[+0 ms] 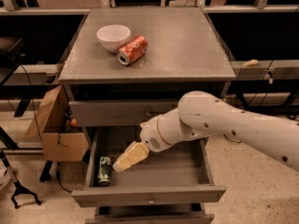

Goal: Pick green can from middle drawer and place on counter

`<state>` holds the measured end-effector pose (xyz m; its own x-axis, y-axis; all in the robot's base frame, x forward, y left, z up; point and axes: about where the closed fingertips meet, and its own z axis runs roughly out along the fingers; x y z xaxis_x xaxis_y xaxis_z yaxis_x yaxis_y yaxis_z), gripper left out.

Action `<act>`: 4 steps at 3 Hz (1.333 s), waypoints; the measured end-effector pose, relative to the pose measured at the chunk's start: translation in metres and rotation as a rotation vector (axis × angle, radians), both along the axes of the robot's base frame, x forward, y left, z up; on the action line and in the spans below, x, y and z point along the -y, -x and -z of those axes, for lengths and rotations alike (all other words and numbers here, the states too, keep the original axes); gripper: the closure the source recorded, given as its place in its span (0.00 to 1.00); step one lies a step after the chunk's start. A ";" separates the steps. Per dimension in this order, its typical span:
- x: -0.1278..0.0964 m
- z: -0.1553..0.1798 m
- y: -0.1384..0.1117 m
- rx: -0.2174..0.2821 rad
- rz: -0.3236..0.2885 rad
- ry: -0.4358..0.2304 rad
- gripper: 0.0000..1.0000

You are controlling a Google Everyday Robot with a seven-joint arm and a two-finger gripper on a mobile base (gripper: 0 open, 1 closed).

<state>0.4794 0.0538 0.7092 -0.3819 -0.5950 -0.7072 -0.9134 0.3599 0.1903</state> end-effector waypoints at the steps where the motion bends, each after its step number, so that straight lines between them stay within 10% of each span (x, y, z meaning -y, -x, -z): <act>1: -0.033 0.080 -0.021 -0.045 0.079 -0.014 0.00; 3: -0.076 0.176 -0.083 -0.027 0.249 -0.062 0.00; 4: -0.078 0.169 -0.100 0.028 0.293 -0.084 0.00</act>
Offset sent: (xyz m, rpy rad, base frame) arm 0.0989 0.0739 -0.2065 0.0977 0.0254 -0.3065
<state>0.5796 0.1321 0.5397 -0.5084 -0.4011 -0.7620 -0.7782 0.5929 0.2071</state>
